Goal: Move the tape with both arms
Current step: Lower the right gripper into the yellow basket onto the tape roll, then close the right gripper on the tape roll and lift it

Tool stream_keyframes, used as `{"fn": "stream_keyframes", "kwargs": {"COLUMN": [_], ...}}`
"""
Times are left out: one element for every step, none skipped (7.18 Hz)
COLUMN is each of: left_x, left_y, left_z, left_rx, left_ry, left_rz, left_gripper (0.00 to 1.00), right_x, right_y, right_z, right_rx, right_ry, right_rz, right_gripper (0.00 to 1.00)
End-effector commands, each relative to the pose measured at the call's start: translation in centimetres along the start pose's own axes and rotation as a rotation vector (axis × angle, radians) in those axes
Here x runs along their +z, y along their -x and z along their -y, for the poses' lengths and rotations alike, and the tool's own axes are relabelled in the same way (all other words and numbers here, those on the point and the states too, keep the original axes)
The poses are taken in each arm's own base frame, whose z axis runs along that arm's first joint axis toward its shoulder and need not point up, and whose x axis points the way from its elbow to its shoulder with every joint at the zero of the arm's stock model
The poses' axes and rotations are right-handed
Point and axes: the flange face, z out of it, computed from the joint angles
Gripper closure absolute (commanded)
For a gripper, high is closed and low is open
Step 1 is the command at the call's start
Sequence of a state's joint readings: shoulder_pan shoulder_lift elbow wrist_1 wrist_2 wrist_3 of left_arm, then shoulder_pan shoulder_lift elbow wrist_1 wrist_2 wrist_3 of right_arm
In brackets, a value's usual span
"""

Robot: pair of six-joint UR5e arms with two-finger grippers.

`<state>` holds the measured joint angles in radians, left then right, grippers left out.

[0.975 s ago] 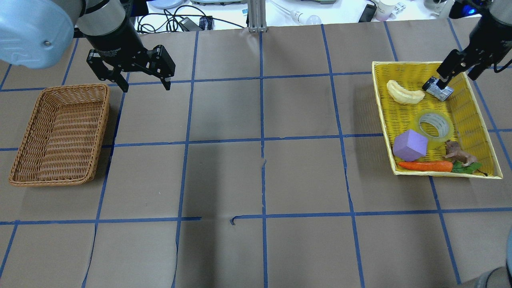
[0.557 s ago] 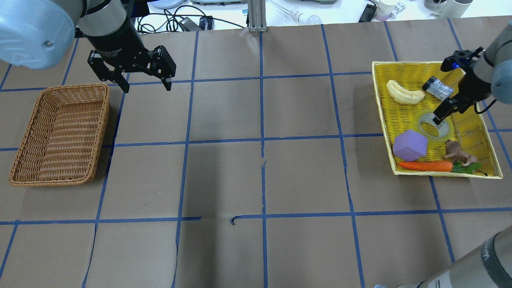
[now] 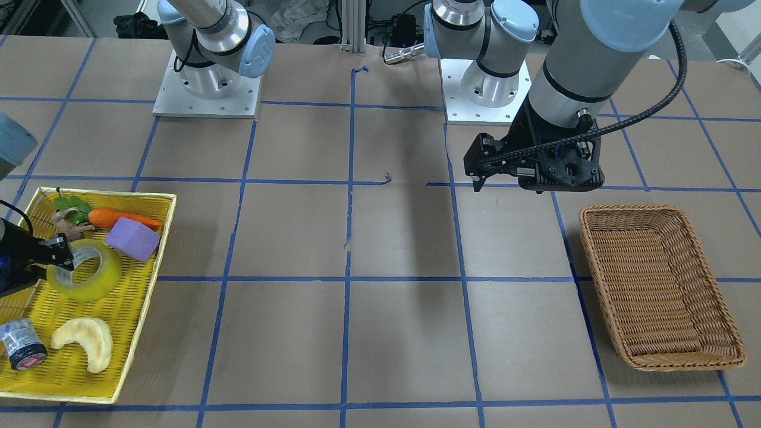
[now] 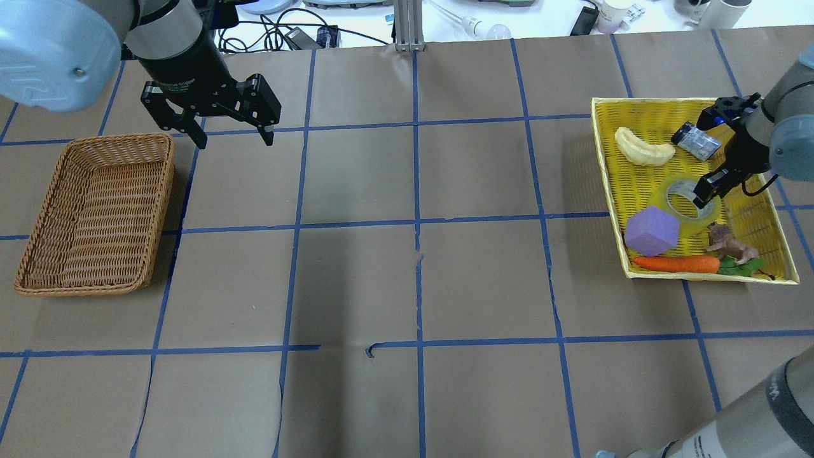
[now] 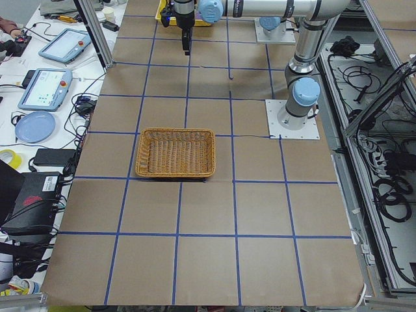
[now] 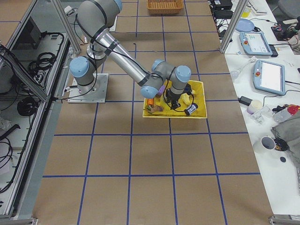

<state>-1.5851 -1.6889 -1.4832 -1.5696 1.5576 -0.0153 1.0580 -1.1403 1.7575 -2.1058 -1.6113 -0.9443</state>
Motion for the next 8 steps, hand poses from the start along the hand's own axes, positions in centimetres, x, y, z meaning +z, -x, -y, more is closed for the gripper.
{"fn": "stream_keyframes", "kwargs": {"left_x": [0.0, 0.0, 0.0, 0.0, 0.0, 0.0, 0.0, 0.0], "left_y": [-0.1, -0.1, -0.1, 0.0, 0.0, 0.0, 0.0, 0.0], "left_z": [0.0, 0.0, 0.0, 0.0, 0.0, 0.0, 0.0, 0.0], "left_rx": [0.001, 0.001, 0.001, 0.000, -0.001, -0.001, -0.001, -0.001], "left_ry": [0.003, 0.000, 0.000, 0.000, 0.000, 0.000, 0.000, 0.003], "left_rz": [-0.001, -0.001, -0.002, -0.001, -0.002, -0.001, -0.001, -0.001], "left_gripper": [0.00, 0.00, 0.00, 0.00, 0.00, 0.00, 0.00, 0.00], "right_x": [-0.3, -1.4, -4.7, -8.2, -11.9, -14.4, -15.7, -16.3], "right_y": [-0.1, -0.3, -1.3, -0.8, 0.7, 2.7, 6.2, 11.5], "right_z": [0.1, 0.1, 0.9, 1.8, 3.1, 5.1, 7.8, 10.9], "right_rx": [0.004, 0.017, 0.032, 0.035, 0.019, 0.036, 0.073, 0.089], "right_ry": [0.000, -0.009, -0.054, -0.055, -0.046, -0.046, -0.044, -0.053], "right_rz": [-0.007, -0.019, -0.061, -0.053, -0.040, -0.041, -0.041, -0.051], "right_gripper": [1.00, 1.00, 1.00, 1.00, 1.00, 1.00, 1.00, 1.00]}}
